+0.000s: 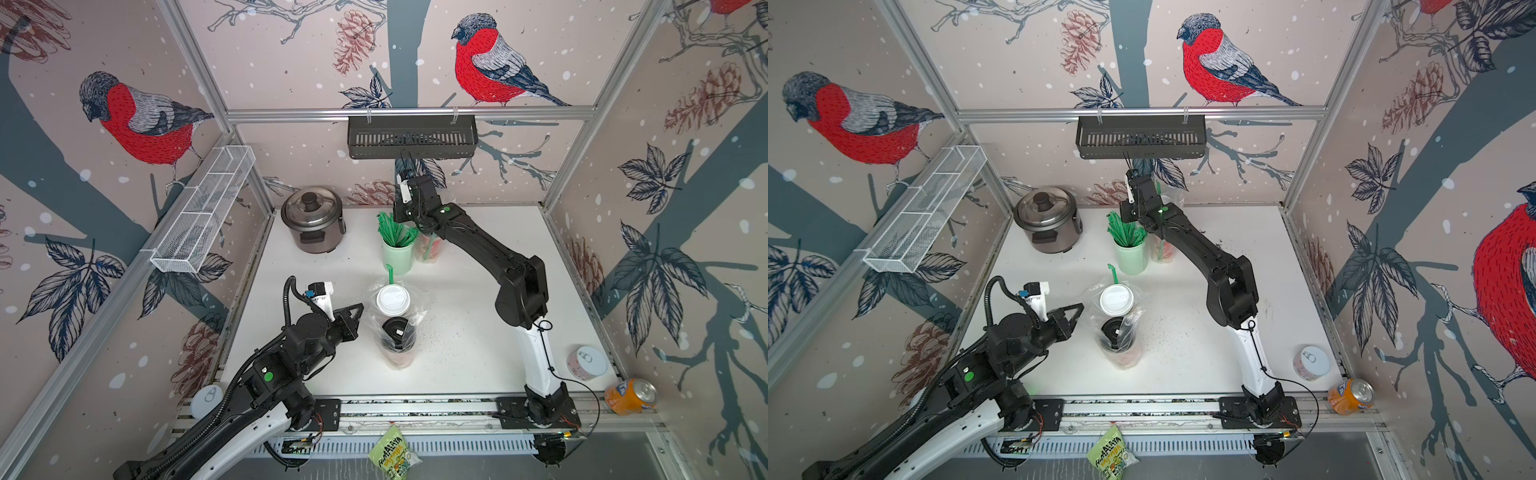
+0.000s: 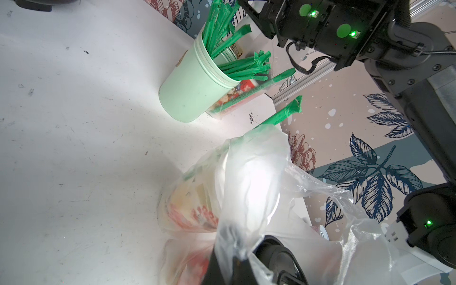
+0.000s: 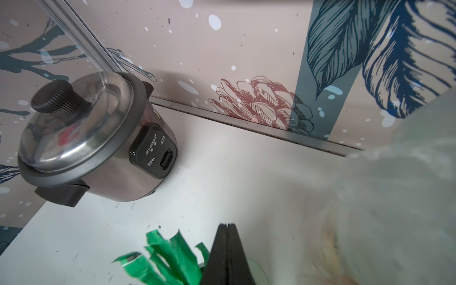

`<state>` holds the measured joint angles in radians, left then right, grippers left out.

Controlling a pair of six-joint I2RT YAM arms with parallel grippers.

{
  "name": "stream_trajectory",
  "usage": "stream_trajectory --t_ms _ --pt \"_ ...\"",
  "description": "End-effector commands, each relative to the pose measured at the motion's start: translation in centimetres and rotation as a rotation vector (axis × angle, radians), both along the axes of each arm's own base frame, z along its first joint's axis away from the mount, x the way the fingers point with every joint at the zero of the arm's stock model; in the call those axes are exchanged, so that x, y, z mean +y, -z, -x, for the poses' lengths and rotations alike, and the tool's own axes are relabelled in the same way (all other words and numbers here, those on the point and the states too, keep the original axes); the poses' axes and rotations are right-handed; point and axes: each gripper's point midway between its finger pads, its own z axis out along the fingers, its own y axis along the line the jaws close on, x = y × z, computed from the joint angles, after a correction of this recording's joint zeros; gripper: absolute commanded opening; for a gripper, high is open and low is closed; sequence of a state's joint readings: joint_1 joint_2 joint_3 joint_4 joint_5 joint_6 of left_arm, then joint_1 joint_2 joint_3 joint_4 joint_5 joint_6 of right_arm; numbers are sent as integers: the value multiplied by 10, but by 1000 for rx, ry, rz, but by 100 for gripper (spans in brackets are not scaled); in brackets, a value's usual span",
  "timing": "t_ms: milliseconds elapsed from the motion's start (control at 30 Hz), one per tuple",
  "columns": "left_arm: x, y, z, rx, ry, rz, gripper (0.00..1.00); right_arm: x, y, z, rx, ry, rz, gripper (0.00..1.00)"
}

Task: Pack milk tea into plastic carrier bags
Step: Pick up the straw from the container, then place the straw in the plastic carrier bag.

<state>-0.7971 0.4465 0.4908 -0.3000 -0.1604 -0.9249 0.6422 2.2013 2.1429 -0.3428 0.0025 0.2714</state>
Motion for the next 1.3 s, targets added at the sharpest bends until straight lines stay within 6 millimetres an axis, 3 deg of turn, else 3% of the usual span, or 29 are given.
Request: stream_trajectory --t_ms 0,333,700,833,1000,1267 --pt "0 -3 -1 -2 -8 14 0 0 -34 9 -70 -21 -12 2" --pt "-3 -8 0 -11 9 33 0 -8 -98 60 -177 -64 -17 2" --pt "-6 -11 1 -21 30 36 0 -34 -142 121 -247 -100 -90 1" --pt "-8 -11 1 -21 39 21 0 -43 -174 145 -299 -135 -163 1" --pt "-9 -15 1 -35 53 6 0 -41 -211 189 -345 -228 -236 0" --pt "-14 -22 2 -65 90 -10 0 -41 -239 256 -362 -341 -332 0"
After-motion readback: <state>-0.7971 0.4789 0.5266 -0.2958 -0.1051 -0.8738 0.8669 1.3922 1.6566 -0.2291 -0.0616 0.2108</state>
